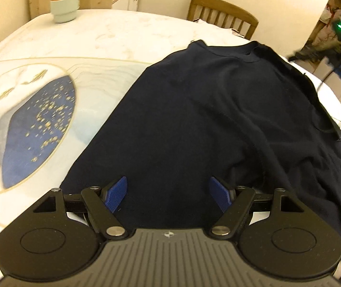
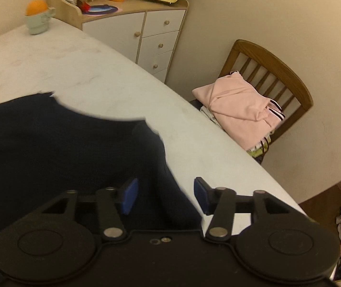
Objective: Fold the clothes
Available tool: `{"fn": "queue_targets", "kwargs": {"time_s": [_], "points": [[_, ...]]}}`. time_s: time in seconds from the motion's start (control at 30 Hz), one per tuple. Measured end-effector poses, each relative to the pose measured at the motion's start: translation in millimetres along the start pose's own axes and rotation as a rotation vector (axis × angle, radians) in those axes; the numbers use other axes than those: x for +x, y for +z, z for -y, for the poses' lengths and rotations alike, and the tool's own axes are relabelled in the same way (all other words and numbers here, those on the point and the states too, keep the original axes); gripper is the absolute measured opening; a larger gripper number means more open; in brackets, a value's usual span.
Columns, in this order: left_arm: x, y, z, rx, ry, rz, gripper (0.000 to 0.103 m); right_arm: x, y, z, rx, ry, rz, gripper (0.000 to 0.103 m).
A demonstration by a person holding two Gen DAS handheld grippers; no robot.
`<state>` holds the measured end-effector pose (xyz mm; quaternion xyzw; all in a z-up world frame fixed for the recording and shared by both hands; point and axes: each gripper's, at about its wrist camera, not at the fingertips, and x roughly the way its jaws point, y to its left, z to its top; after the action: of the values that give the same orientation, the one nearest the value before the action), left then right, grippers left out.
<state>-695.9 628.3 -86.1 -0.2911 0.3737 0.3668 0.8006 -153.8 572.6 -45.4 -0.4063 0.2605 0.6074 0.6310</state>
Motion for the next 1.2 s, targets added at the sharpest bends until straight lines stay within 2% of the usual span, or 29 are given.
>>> {"fn": "queue_targets", "kwargs": {"time_s": [0.17, 0.33, 0.5, 0.57, 0.67, 0.73, 0.77, 0.9, 0.97, 1.07, 1.2], "points": [[7, 4, 6, 0.014, -0.024, -0.009, 0.076, -46, -71, -11, 0.03, 0.029, -0.072, 0.103], [9, 1, 12, -0.004, -0.028, -0.007, 0.084, -65, -132, -36, 0.087, 0.052, -0.136, 0.103], [11, -3, 17, -0.023, -0.031, -0.004, 0.088, -64, -157, -51, 0.132, 0.069, -0.157, 0.103], [12, -4, 22, -0.016, -0.007, -0.006, 0.088, -65, -160, -52, 0.135, 0.084, -0.151, 0.103], [13, -6, 31, -0.005, 0.031, -0.009, 0.088, -69, -160, -36, 0.183, 0.089, -0.129, 0.103], [14, -7, 36, 0.001, 0.06, -0.012, 0.088, -77, -161, -13, 0.252, 0.106, -0.095, 0.103], [14, -7, 38, 0.011, 0.073, -0.014, 0.088, -80, -159, -1, 0.262, 0.087, -0.083, 0.103], [20, -7, 49, 0.049, 0.131, -0.023, 0.091, -80, -151, 50, 0.24, -0.018, -0.067, 0.103], [24, -7, 56, 0.073, 0.166, -0.034, 0.092, -71, -145, 80, 0.227, -0.112, -0.066, 0.103], [28, -7, 61, 0.076, 0.197, -0.046, 0.097, -51, -137, 124, 0.234, -0.208, -0.064, 0.103], [30, -2, 62, 0.043, 0.227, -0.071, 0.099, -26, -139, 166, 0.235, -0.287, -0.069, 0.103]]}}
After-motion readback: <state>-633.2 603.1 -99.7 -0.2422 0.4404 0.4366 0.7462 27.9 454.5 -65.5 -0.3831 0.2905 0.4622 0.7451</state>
